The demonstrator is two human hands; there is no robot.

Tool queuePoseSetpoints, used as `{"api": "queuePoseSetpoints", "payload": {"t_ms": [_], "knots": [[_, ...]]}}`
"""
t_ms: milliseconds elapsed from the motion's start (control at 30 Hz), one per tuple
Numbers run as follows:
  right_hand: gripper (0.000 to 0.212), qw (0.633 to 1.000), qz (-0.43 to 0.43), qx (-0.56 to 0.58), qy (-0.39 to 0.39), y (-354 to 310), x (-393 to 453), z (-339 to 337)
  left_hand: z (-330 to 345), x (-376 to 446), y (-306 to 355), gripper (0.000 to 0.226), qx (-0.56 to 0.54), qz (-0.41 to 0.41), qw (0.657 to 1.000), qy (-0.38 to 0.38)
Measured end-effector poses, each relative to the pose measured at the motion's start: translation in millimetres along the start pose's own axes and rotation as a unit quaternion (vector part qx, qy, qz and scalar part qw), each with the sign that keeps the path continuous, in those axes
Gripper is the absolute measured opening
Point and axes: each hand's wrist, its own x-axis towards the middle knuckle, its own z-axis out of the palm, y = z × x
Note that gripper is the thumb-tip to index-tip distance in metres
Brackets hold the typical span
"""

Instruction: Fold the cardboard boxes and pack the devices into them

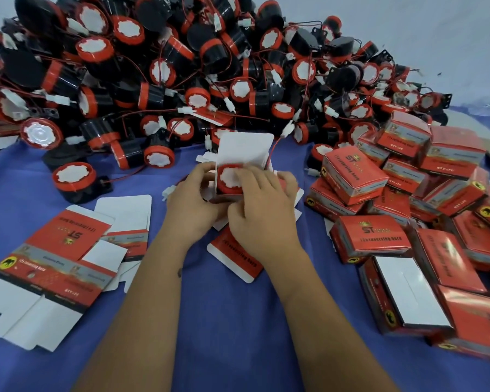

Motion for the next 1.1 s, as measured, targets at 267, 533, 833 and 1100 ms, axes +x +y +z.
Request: {"api": "queuePoseSetpoints", "payload": {"t_ms": [267,533,833,1100], "knots": [[0.034,0.972,0.047,0.137,0.184,0.0,-0.2,2.9,2.3,1.0,0.6,0.054,-0.057,-0.025,0.998,0.005],[0.029,0.561,0.381,0.735,0.018,27.8,18.5,-8.4,16.1,1.3,2.4,0.047,0.078,0.034,0.994,0.074],[0.02,0.632,0.317,0.697,0.123,33.2,23.9,-17.9,20.6,-1.7,5.0,0.009,0.043,-0.048,0.997,0.048],[0.024,0.816,0.086,0.563,0.099,1.3,12.8,-30.4,22.8,1.3,-1.6,0.016,0.084,0.023,0.994,0.069]]}}
